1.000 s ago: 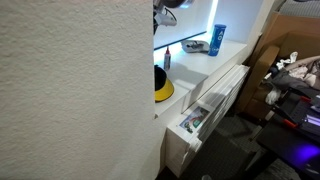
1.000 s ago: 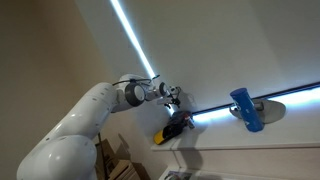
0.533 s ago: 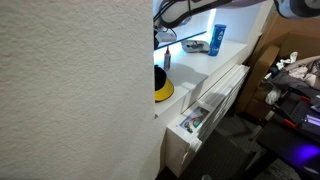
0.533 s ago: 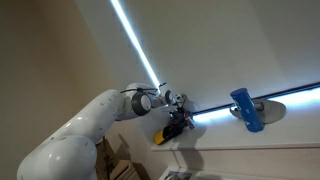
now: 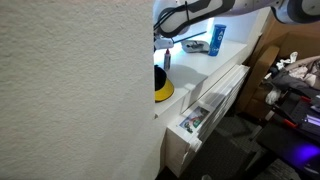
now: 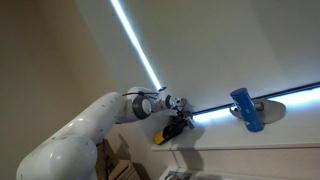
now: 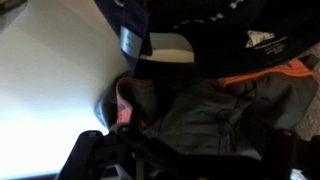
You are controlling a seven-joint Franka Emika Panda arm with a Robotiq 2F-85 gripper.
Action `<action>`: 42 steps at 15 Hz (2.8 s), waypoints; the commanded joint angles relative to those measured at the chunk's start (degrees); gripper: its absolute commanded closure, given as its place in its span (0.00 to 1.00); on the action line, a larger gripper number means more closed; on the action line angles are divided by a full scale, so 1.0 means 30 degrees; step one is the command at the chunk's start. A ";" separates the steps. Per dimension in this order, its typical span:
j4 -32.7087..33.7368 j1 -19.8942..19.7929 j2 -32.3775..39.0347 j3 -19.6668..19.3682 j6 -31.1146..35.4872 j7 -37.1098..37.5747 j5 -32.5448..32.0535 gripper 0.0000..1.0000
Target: Move the grey shirt to the right
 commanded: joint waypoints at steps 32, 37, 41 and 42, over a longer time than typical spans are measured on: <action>-0.1155 0.1860 -0.4783 -0.3213 0.5248 0.2744 -0.1109 0.99; -0.1285 0.2617 -0.6840 -0.5758 0.5957 0.5340 -0.2211 0.99; -0.1597 0.3515 -0.8136 -0.9103 0.6653 0.8993 -0.3715 0.99; -0.1751 0.3625 -0.8357 -0.9785 0.7558 0.9693 -0.4001 0.99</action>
